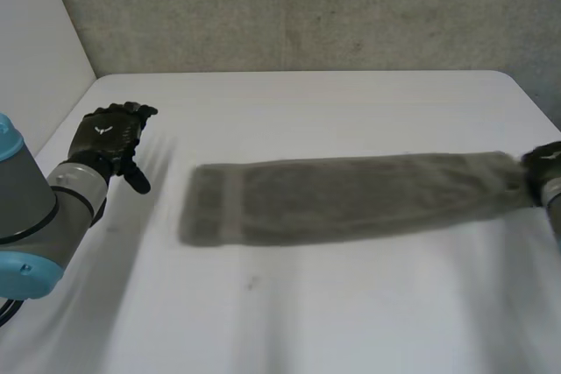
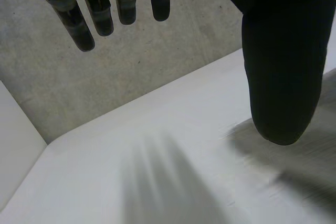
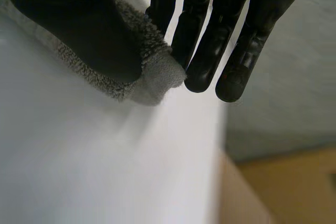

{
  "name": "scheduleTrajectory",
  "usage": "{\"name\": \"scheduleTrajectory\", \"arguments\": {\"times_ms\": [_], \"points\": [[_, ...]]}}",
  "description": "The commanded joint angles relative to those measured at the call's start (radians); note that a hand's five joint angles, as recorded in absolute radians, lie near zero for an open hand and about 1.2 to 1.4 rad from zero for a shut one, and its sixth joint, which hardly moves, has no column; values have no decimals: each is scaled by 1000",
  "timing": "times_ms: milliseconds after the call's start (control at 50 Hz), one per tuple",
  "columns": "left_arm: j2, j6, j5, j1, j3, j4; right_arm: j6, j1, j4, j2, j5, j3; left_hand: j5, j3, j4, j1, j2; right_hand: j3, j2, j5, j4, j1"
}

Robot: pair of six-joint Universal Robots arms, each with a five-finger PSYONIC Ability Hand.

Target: Fold the towel.

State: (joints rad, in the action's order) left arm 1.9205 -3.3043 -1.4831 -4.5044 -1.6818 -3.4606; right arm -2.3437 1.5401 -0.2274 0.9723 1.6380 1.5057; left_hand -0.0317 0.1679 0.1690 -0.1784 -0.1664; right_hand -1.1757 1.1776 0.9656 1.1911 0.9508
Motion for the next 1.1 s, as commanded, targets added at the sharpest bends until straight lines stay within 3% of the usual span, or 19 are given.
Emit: {"name": "scheduleTrajectory", "arguments": {"times_ms": [20,120,160,220,280,300,340,440,580,700,740,760,780,800,920,960,1100], "points": [[-3,0,1,1,-7,0,143,-68,-125,40,60,13,31,7,6,3,-9,-221,219,256,205,445],[-3,0,1,2,-9,0,-34,12,-128,157,-3,24,31,7,6,3,-9,-221,219,256,205,445],[-5,0,1,2,-9,0,-122,105,-130,209,-42,25,31,7,6,3,-9,-221,219,256,205,445],[-8,0,0,2,-9,0,-157,158,-132,215,-70,22,31,7,6,3,-9,-221,219,256,205,445],[-12,0,0,2,-9,0,-171,346,-133,210,-174,2,31,7,6,3,-9,-221,219,256,205,445],[-12,0,0,2,-9,0,-171,347,-133,210,-175,2,31,7,6,3,-9,-221,219,256,205,445],[-14,0,0,2,-10,0,-157,472,-135,174,-234,-18,31,7,6,3,-9,-221,219,256,205,445],[-15,0,1,4,-12,-2,-134,632,-136,86,-294,-36,31,7,6,3,-9,-221,219,256,205,445],[-14,-1,1,5,-13,-2,-68,779,-138,-76,-307,-62,31,7,6,3,-9,-221,219,256,205,445],[-5,-3,3,8,-13,-2,-52,810,-138,-132,-307,-68,31,7,6,3,-9,-219,217,254,203,444],[-3,-5,3,8,-15,-3,-54,810,-141,-124,-302,-68,31,7,6,3,-9,324,-326,-289,-340,-99],[-3,-5,3,8,-15,-3,-54,810,-141,-124,-302,-68,31,7,6,3,-9,327,-329,-292,-343,-102],[-1,-5,3,10,-15,-3,-66,805,-141,-110,-290,-70,31,7,6,3,-9,816,-818,-780,-831,-591],[-1,-5,3,10,-15,-3,-72,804,-139,-87,-279,-76,31,7,6,3,-9,1001,-1003,-966,-1017,-776],[-6,-6,3,24,-27,-5,-138,788,-133,20,-253,-61,31,7,6,3,-9,1001,-1003,-966,-1017,-776],[-9,-6,1,36,-30,-5,-245,726,-121,83,-235,-27,31,7,6,3,-9,1001,-1003,-966,-1017,-776],[-26,-1,4,178,-26,3,-411,566,-69,216,-230,86,19,19,18,-9,-21,1001,-1003,-966,-1017,-776]]}}
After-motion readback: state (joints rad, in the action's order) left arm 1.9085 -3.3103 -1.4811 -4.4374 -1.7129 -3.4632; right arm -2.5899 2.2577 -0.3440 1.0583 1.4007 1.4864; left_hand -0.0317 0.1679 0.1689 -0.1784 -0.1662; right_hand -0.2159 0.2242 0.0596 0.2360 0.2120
